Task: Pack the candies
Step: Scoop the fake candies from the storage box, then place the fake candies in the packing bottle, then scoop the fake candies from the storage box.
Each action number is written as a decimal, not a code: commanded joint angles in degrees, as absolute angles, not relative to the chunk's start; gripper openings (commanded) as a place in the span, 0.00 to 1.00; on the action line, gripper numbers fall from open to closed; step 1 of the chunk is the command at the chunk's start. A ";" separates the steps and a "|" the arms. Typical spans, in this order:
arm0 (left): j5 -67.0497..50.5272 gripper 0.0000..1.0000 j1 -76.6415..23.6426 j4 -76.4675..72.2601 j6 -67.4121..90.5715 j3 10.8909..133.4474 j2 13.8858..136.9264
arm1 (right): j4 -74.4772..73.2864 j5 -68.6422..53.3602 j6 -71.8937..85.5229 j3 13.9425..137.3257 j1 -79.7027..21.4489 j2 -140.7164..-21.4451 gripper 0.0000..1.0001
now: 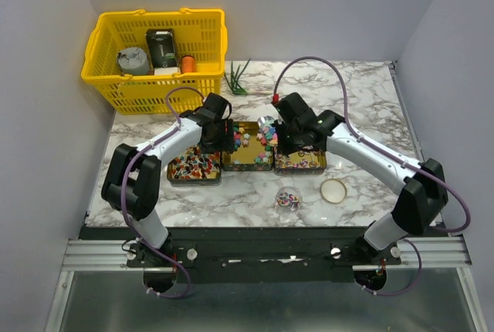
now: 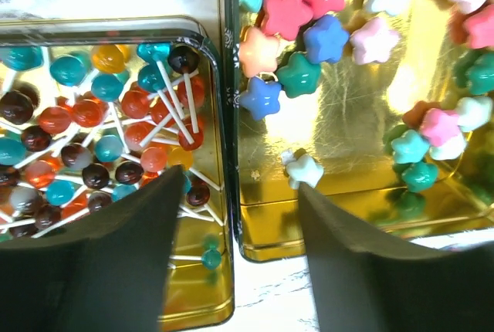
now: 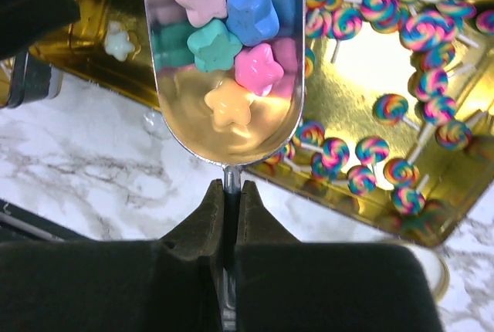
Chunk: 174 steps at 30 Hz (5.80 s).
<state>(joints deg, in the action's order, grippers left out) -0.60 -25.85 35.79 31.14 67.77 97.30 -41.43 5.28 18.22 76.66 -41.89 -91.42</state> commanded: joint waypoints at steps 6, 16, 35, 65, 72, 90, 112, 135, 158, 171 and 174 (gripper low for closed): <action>6.50 0.91 -25.66 30.59 30.32 65.04 90.18 | -60.55 2.03 19.95 76.03 -41.66 -78.32 0.01; 8.00 0.95 -25.66 27.25 30.59 62.49 87.01 | -73.12 -2.36 21.36 71.99 -45.52 -71.37 0.01; 7.91 0.95 -25.66 27.33 30.59 61.88 87.98 | -80.58 -10.55 24.17 64.95 -52.82 -70.13 0.01; 8.17 0.95 -25.66 27.33 31.11 61.44 87.63 | -87.45 -18.55 30.76 59.85 -52.82 -68.99 0.01; 8.26 0.95 -25.66 27.33 31.11 61.26 87.36 | -87.54 -17.58 32.52 61.52 -52.65 -67.94 0.01; 8.17 0.95 -25.66 27.51 31.64 60.91 86.31 | -86.58 2.43 26.74 86.38 -52.73 -73.64 0.01; 5.10 0.89 -23.47 29.27 33.66 60.73 85.52 | -76.03 -3.51 10.20 106.78 -43.16 -108.62 0.01; 4.39 0.89 -21.18 28.21 33.31 59.59 83.94 | -77.08 -4.31 5.19 115.31 -41.75 -125.59 0.01; 4.57 0.89 -21.01 27.86 33.13 59.41 84.46 | -71.29 -3.26 4.04 120.85 -40.25 -134.21 0.01; 4.39 0.89 -21.01 27.60 33.05 59.33 84.73 | -57.14 0.36 5.01 110.66 -40.25 -130.17 0.01; 4.48 0.89 -21.01 27.51 32.96 59.24 84.73 | -57.56 -2.43 5.45 111.35 -40.25 -130.43 0.01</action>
